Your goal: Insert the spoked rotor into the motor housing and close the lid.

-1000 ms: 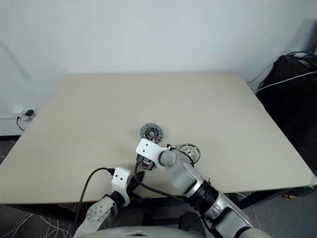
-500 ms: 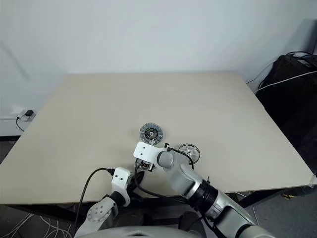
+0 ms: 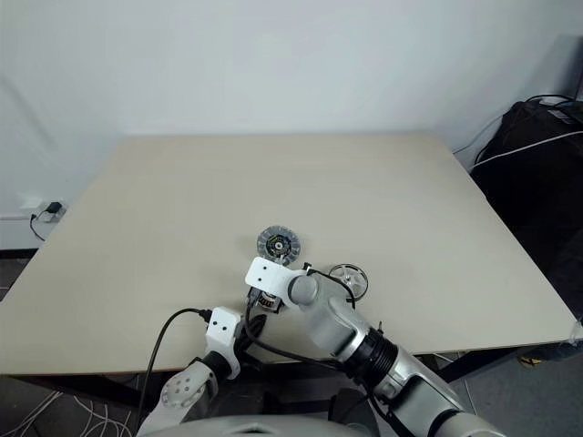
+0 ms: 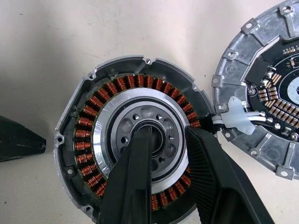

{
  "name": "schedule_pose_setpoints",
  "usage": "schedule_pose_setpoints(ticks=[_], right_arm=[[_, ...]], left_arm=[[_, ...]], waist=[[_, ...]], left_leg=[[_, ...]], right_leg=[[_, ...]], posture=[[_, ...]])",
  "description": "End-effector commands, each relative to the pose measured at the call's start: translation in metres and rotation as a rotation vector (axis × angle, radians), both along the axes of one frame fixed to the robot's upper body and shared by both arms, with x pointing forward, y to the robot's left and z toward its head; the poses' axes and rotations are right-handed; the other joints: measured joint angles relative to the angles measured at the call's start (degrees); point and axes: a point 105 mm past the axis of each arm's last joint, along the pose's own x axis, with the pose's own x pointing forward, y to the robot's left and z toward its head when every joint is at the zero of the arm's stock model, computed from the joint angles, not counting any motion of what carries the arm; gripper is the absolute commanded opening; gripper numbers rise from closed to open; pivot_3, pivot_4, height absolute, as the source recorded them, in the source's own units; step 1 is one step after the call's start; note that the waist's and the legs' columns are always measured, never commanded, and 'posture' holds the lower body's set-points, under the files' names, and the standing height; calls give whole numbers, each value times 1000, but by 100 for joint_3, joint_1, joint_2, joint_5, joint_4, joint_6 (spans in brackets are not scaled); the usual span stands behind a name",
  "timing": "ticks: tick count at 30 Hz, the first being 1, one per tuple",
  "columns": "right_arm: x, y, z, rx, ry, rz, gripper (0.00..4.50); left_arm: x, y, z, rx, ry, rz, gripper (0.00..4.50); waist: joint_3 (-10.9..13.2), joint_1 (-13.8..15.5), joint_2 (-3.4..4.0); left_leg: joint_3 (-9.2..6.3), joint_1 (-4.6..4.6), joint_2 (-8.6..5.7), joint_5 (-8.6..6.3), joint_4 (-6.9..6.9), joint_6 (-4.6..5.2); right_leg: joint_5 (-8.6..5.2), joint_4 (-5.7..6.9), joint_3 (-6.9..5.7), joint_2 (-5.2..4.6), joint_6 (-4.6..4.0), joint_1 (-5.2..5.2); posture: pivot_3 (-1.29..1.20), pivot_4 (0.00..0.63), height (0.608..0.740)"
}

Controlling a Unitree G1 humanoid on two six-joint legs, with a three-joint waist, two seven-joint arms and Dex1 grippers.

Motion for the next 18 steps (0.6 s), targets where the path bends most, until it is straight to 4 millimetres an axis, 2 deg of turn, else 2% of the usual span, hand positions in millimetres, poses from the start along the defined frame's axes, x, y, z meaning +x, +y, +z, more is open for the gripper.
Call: schedule_pose_setpoints(ticks=[1,4,6,18], right_arm=[[5,-4,2,-7,-10,-30,1219],[5,-4,2,-7,-11,-35,632],[5,-4,2,-7,-11,-38,22],[5,-3,3,5,-19,-31,22]], left_arm=[[4,-2,8,-15,-44,-6,0],[4,-2,7,-15,-44,-6,0],[4,-3,7,-15,-45,-6,0],[4,-3,6,-16,-44,-9,0]], waist=[[0,-1,0],[0,-1,1],[0,-2,1],[-1,-2,1]], left_leg=[[0,0,0,0,0,0],[0,0,0,0,-1,0],[0,1,0,0,-2,0],[0,3,2,0,-2,-1]], right_leg=[[0,0,0,0,0,0],[0,0,-1,0,0,0],[0,1,0,0,0,0],[2,2,-9,-6,0,0]], posture=[[0,0,740],[0,0,740],[0,0,740],[0,0,740]])
